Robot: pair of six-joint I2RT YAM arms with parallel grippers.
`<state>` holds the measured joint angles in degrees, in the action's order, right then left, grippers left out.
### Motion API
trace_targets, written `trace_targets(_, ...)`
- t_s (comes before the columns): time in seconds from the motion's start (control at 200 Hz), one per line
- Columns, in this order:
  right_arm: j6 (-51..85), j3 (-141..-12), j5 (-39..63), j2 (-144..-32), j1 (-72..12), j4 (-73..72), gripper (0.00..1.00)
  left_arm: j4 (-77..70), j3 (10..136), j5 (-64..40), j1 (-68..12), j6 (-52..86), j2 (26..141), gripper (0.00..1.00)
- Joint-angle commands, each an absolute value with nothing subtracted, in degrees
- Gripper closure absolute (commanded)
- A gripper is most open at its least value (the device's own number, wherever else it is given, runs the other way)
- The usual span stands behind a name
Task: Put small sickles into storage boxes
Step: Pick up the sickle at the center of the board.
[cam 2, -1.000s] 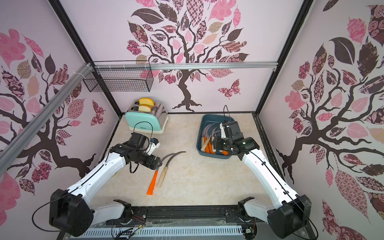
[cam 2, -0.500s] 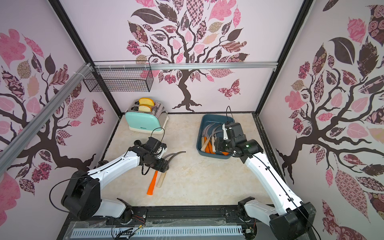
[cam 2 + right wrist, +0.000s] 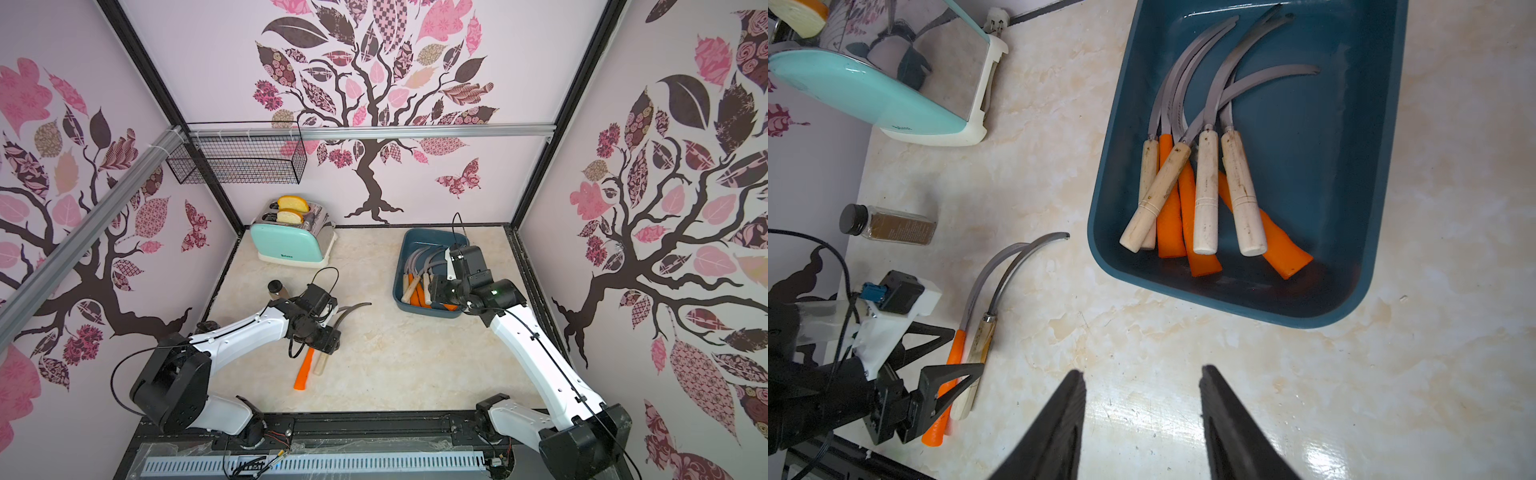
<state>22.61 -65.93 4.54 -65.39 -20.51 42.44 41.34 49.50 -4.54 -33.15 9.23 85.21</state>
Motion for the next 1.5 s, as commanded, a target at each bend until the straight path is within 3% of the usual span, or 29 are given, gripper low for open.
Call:
trace_targets(0.0, 23.1, -65.5, 4.1, -64.6, -20.7, 43.5, 0.51, 40.1, 50.1, -3.9, -34.1, 9.6, 86.6, 0.16)
trace_targets(0.96, 22.8, -62.5, 4.3, -62.1, -20.7, 43.6, 0.51, 38.6, 49.5, -4.6, -35.2, 10.2, 90.7, 0.26)
trace_targets(1.496, 22.4, -63.4, 3.9, -61.1, -20.6, 44.7, 0.51, 38.8, 50.1, -4.3, -35.5, 10.5, 93.4, 0.45)
